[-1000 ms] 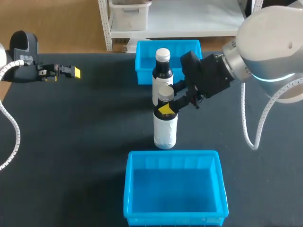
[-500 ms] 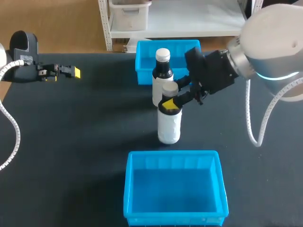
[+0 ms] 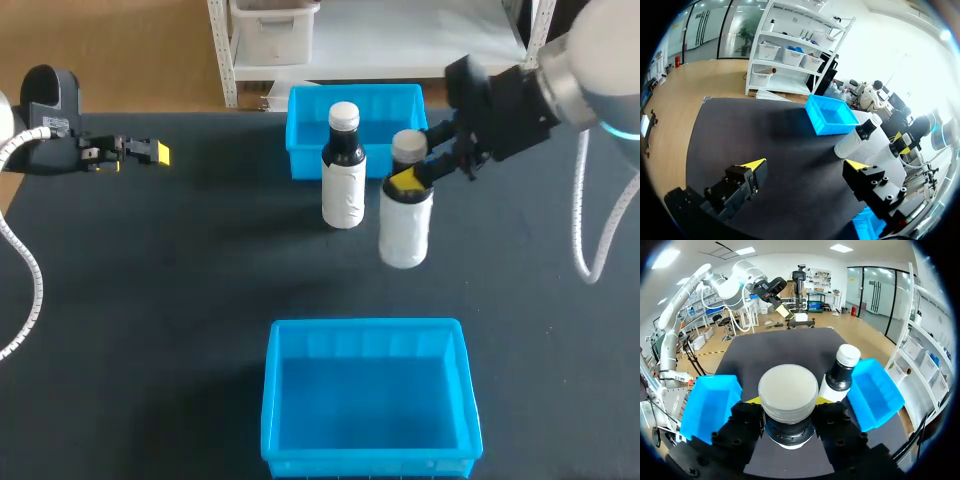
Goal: Pick up the bottle, and place it in the far bin if it is heavy, or in the near bin if it is light.
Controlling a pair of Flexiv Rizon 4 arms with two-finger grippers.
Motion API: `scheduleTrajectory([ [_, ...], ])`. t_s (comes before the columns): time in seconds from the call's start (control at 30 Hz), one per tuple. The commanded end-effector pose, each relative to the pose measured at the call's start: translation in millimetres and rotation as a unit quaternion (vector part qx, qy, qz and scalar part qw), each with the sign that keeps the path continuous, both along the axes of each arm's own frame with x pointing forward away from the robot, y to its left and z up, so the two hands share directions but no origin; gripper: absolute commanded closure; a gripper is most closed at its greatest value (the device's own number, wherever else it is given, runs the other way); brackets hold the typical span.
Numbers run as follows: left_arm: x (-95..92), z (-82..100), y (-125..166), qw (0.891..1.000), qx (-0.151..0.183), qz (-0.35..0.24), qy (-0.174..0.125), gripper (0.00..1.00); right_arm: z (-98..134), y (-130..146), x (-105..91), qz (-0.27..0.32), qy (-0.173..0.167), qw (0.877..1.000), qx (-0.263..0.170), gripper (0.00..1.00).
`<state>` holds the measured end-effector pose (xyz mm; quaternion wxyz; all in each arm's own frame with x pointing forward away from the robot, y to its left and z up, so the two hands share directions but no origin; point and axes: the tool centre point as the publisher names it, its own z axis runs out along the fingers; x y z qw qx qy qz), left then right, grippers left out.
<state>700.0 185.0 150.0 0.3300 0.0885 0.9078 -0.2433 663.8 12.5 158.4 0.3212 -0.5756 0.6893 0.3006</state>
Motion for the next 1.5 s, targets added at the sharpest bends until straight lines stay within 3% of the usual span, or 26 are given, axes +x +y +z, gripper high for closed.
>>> scheduleTrajectory([
  [0.03, 0.0, 0.0, 0.0, 1.000, 0.000, 0.000, 0.000, 0.00, 9.3, -16.8, 4.4, 0.009, 0.005, 1.000, 0.002, 1.00],
  [0.4, 0.0, 0.0, 0.0, 1.000, 0.000, 0.000, 0.000, 0.00, 19.4, -48.3, 18.6, 0.034, 0.011, 0.999, -0.003, 1.00],
  [0.97, 0.0, 0.0, 0.0, 1.000, 0.000, 0.000, 0.000, 0.00, 22.7, -86.9, 34.6, -0.094, 0.022, 0.995, -0.006, 1.00],
  [1.23, 0.0, 0.0, 0.0, 1.000, 0.000, 0.000, 0.000, 0.00, 48.2, -95.3, 16.5, -0.110, 0.016, 0.994, -0.016, 1.00],
  [1.5, 0.0, 0.0, 0.0, 1.000, 0.000, 0.000, 0.000, 0.00, 75.4, -84.7, -11.2, 0.001, 0.035, 0.999, 0.000, 1.00],
])
